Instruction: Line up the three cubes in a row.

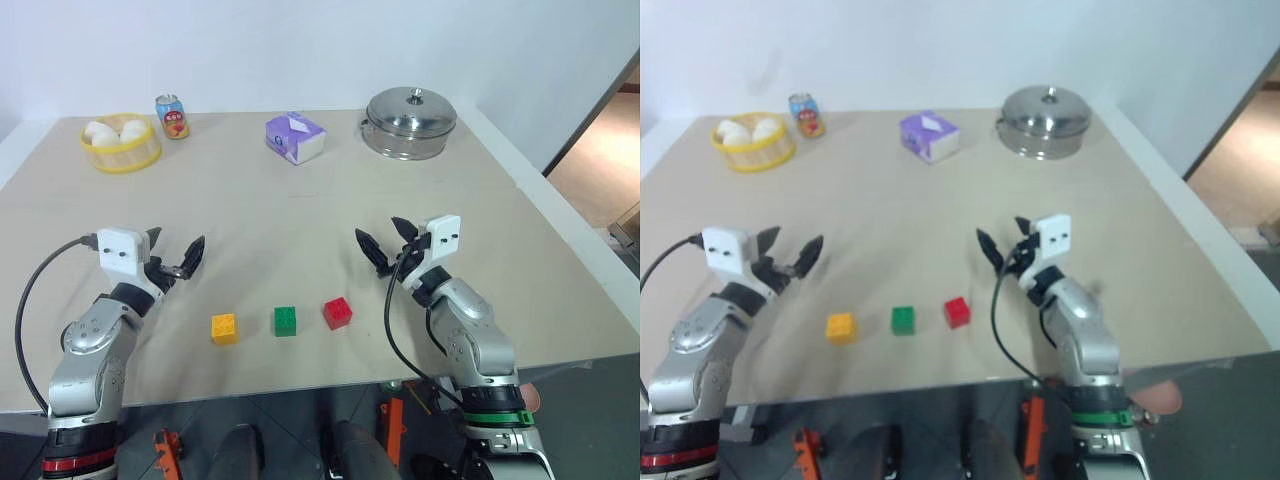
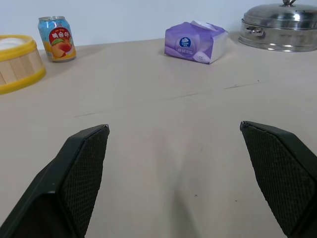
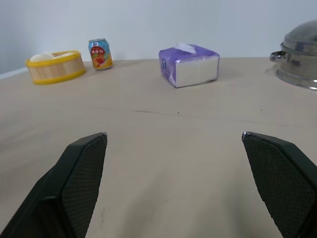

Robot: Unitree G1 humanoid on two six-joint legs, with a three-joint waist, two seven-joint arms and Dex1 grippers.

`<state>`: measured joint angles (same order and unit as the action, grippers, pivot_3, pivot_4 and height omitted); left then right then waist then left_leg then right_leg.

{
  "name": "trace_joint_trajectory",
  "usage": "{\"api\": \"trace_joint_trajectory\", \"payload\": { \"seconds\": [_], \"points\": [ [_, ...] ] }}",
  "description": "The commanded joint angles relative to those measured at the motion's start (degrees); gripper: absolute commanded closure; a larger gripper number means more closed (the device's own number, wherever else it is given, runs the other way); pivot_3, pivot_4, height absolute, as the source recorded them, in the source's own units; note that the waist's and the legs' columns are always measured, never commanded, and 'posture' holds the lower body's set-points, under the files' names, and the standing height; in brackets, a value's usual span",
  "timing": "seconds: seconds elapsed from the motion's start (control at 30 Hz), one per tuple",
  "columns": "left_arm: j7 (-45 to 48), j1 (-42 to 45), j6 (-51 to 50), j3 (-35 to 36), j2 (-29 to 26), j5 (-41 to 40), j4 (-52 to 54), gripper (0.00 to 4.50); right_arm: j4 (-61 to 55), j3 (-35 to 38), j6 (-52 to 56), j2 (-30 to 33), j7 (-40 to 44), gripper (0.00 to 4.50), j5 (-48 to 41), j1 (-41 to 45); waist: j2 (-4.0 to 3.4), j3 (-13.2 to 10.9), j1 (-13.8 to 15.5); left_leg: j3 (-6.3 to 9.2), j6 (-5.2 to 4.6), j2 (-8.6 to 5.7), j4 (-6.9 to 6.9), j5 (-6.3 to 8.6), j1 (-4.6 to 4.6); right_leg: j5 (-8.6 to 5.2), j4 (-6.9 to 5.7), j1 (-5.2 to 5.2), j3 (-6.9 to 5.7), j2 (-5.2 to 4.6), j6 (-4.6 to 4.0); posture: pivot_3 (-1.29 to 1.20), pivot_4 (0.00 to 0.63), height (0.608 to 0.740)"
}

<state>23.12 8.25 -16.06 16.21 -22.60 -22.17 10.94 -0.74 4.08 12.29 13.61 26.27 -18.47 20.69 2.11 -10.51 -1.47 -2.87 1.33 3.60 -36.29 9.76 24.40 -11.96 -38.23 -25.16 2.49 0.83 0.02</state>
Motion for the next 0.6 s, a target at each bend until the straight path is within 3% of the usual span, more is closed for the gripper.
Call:
{"api": "trace_joint_trajectory", "payload": {
  "seconds": [0.03, 0.33, 0.6],
  "points": [
    [3.38, 0.49, 2.26, 2.03, -2.50, -1.61, 0.68, 0.12, -1.61, -0.24, -0.89, 1.36, 2.56, 0.00, -0.60, 0.76, 0.00, 0.00, -0.01, -0.01, 0.00, 0.00, 0.00, 0.00, 0.00, 0.00, 0.00, 0.00, 0.01, 0.00, 0.00, 0.00, 0.150, 0.740],
    [16.49, 1.24, -2.28, 6.20, -15.28, -8.89, -0.03, 0.12, -8.95, -0.15, 11.91, 12.96, 17.91, 0.00, -11.16, 2.06, 0.00, 0.00, -0.01, -0.06, 0.01, 0.03, 0.12, 0.01, 0.02, -0.05, 0.06, -0.09, 0.05, 0.01, -0.07, 0.00, 0.150, 0.740],
    [17.76, 2.62, -4.07, 6.72, -17.87, -9.91, -1.90, 0.12, -7.83, 0.57, 14.59, 17.71, 21.91, 0.00, -13.06, 4.59, 0.00, 0.00, -0.01, -0.07, 0.01, 0.03, 0.11, 0.01, 0.01, -0.06, 0.08, -0.09, 0.04, 0.01, -0.08, 0.00, 0.150, 0.740]
  ]
}}
